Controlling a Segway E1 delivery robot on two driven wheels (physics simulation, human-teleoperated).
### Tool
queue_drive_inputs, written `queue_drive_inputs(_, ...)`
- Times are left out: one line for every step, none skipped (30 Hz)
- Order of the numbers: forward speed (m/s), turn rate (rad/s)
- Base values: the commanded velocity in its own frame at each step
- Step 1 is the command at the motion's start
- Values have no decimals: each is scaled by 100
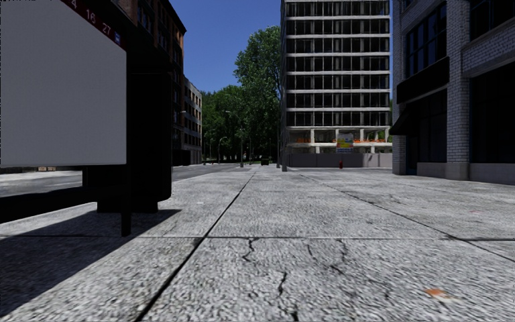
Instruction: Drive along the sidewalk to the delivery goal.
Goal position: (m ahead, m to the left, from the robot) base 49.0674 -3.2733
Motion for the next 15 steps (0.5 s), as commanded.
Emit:
queue_drive_inputs(200, 0)
queue_drive_inputs(200, 0)
queue_drive_inputs(200, 0)
queue_drive_inputs(200, 0)
queue_drive_inputs(200, 0)
queue_drive_inputs(200, 0)
queue_drive_inputs(200, 0)
queue_drive_inputs(200, 0)
queue_drive_inputs(200, 0)
queue_drive_inputs(200, 0)
queue_drive_inputs(200, 0)
queue_drive_inputs(200, 0)
queue_drive_inputs(200, 0)
queue_drive_inputs(200, 0)
queue_drive_inputs(200, 0)
